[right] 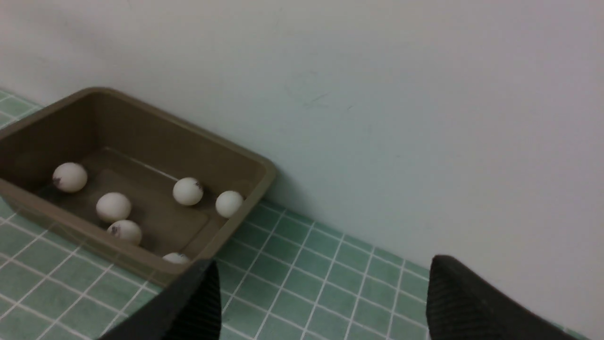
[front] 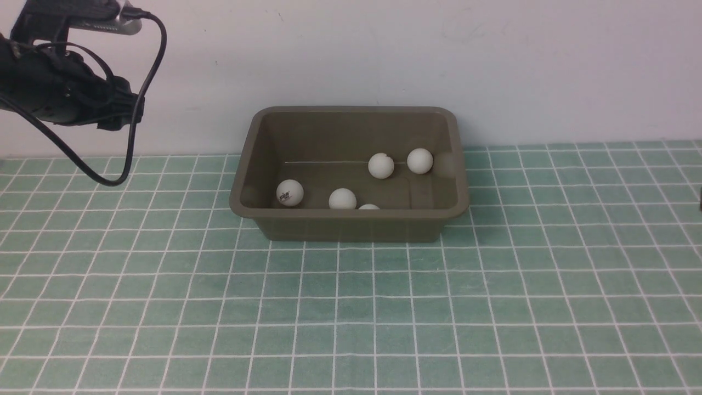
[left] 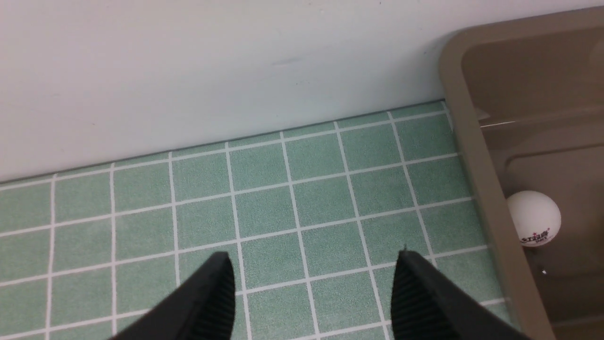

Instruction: Put the table tennis balls in the box on the green coffee tablecloth.

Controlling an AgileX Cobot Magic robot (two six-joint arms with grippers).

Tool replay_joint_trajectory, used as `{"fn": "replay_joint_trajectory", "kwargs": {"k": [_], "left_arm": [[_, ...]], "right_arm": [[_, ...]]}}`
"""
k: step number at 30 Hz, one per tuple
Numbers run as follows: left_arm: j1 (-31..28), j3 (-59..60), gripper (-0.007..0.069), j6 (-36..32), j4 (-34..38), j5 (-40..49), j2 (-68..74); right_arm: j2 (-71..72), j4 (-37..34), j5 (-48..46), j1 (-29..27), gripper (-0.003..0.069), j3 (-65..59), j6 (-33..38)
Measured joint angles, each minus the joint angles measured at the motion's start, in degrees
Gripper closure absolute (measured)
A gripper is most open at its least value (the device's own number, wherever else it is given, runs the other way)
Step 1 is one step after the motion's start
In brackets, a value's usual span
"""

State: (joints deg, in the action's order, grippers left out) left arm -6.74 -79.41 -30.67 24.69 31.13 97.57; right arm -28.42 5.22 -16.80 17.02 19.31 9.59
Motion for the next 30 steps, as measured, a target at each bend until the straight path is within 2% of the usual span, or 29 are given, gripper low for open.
{"fn": "replay_joint_trajectory", "kwargs": {"k": [13,30], "left_arm": [[0.0,0.0,0.0220,0.0,0.9,0.2,0.0],[0.1,0.0,0.0220,-0.2,3.0,0.4,0.0]], "right_arm": [[0.0,0.2,-9.5,-0.1,0.0127,-3.1,0.0],[1.2,0.2,-14.7,-0.1,0.0127,-3.1,0.0]]}}
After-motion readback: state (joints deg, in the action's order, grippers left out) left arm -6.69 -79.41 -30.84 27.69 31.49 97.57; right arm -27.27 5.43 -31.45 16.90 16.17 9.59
